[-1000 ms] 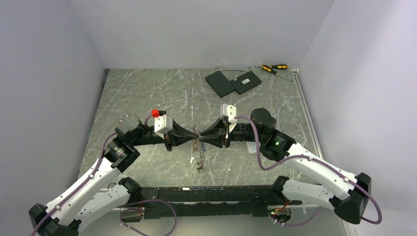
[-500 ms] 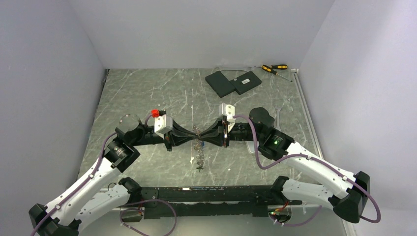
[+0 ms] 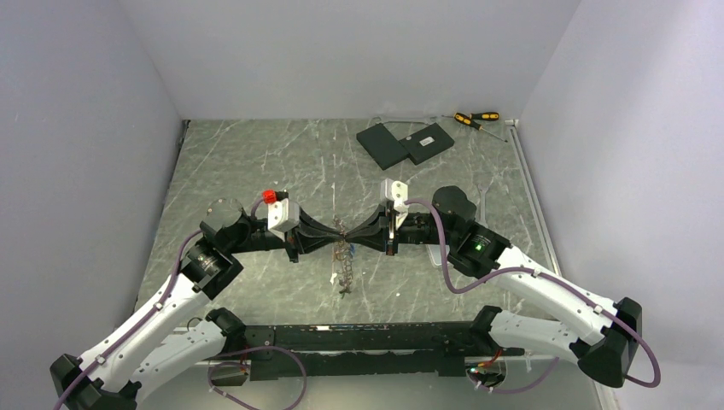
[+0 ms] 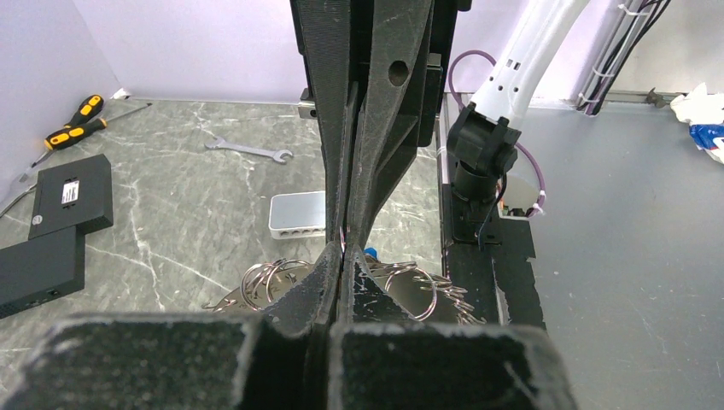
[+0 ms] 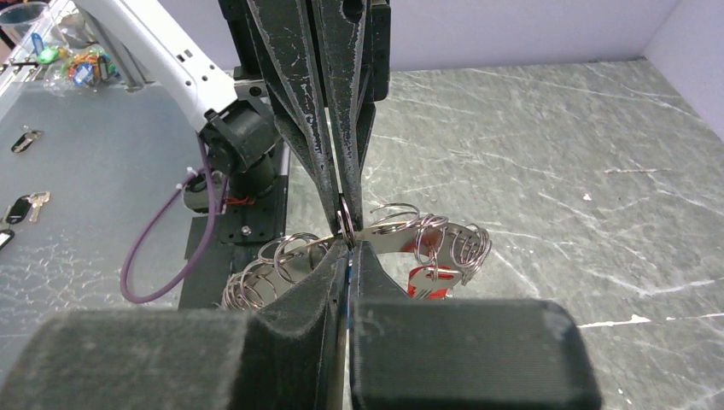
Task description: Put the keys on the keyring
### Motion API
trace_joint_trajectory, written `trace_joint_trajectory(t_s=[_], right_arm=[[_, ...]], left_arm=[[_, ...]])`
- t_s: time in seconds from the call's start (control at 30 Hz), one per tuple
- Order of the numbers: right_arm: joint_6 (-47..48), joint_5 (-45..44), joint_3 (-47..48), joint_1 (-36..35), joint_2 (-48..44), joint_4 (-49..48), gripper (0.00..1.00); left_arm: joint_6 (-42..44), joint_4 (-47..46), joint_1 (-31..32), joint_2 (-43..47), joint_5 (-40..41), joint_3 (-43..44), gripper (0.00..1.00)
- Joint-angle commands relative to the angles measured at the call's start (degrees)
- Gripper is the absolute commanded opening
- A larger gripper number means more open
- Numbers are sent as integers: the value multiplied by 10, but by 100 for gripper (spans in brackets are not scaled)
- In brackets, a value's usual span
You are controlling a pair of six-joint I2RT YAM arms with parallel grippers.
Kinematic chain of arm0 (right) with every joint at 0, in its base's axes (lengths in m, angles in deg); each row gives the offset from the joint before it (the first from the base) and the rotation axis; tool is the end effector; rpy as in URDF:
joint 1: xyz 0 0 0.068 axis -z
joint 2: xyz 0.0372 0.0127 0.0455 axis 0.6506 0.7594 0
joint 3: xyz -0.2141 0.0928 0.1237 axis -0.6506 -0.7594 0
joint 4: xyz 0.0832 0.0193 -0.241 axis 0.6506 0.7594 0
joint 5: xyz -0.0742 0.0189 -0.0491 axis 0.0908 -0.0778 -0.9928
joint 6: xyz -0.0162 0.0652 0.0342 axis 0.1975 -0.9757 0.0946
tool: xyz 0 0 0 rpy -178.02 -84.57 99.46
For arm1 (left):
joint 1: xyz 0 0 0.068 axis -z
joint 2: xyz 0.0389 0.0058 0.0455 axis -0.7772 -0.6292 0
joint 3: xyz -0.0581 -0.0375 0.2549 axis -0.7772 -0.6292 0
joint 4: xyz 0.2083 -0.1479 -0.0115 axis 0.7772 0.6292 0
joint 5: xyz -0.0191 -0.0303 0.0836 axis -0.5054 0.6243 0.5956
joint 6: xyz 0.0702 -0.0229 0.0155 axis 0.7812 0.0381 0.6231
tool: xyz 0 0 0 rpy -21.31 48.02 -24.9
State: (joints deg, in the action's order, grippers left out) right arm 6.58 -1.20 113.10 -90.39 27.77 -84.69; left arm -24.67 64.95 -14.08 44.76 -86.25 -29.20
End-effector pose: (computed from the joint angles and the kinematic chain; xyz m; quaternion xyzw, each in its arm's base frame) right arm 0.1322 0.2150 0.3509 -0.4960 0.5252 0.4720 0.5054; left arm 0.1258 -0.1528 0.3525 0.4648 0.5098 -0.4822 0.5400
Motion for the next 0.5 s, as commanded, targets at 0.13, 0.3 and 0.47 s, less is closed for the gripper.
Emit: trace_joint_trajectory(t_s=[0.13,0.3,0.47], right_arm=[[8,14,27,1,-4,-39,0],[16,3,31,1,-10,-21,0],[32,-10,41,1,-11,19,0]], left_arm=[[1,-28,-3,10,10,5,0],[12,-3,-3,7,20,13,4],[54,36,-3,7,33,24,28]])
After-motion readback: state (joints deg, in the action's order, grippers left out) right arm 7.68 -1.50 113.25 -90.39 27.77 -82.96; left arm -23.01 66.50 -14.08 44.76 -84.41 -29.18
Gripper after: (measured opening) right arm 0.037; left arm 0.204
